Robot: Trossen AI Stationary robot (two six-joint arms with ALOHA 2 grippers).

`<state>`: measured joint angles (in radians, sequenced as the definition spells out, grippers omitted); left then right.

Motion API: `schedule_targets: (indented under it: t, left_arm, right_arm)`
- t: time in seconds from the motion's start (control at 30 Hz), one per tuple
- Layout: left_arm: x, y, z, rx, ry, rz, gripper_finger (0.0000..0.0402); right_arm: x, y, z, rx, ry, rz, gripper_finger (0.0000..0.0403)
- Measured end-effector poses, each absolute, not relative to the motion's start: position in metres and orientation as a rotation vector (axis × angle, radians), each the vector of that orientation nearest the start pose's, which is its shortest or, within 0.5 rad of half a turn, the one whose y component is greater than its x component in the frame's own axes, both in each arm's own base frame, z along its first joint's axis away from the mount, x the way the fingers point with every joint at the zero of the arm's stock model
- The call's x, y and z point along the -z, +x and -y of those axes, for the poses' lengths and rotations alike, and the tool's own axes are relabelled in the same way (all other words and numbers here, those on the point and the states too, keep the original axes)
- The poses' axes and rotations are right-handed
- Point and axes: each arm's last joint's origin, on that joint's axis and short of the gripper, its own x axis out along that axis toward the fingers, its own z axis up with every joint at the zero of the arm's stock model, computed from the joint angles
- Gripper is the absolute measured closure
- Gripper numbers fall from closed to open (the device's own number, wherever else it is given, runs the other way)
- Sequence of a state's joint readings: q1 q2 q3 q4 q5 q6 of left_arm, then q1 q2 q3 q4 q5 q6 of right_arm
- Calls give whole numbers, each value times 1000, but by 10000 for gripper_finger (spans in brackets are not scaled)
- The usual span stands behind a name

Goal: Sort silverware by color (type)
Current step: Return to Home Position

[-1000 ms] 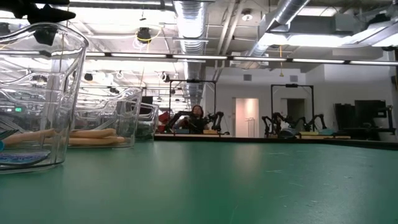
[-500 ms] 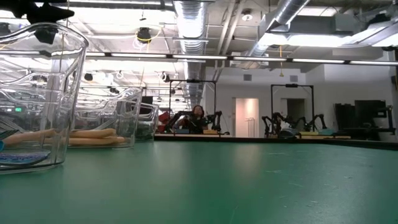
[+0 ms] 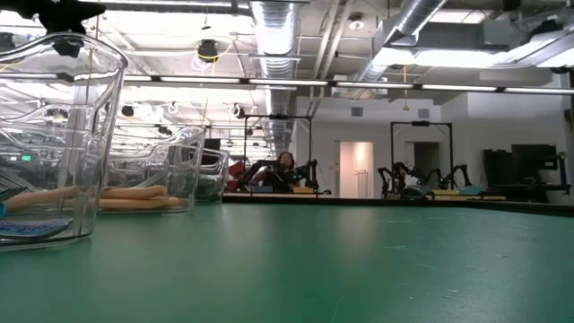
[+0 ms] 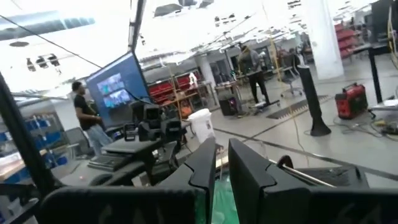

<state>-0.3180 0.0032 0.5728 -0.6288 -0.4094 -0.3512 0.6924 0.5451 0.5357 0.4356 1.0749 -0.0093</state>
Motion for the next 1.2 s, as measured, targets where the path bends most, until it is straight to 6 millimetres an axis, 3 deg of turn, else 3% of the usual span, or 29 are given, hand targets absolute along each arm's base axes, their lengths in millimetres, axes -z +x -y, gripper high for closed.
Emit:
schedule_targets:
  t: [0.17,0.37,0.57,0.83,1.2]
  left_arm:
    - [-281,26,-4,-122,-326,-35,274]
    - [-281,26,-4,-122,-314,-35,274]
    - [-284,27,-4,-100,-286,-15,274]
    - [-283,27,-4,-105,-258,-24,274]
    - [-283,26,-6,-173,-247,-20,274]
  right_arm:
    - [-312,100,-48,310,303,317,337]
    - [-290,94,-36,81,250,525,337]
    - [-259,94,-27,-94,314,542,337]
    - [-222,97,-13,-32,422,512,337]
    - [-222,79,2,26,392,629,337]
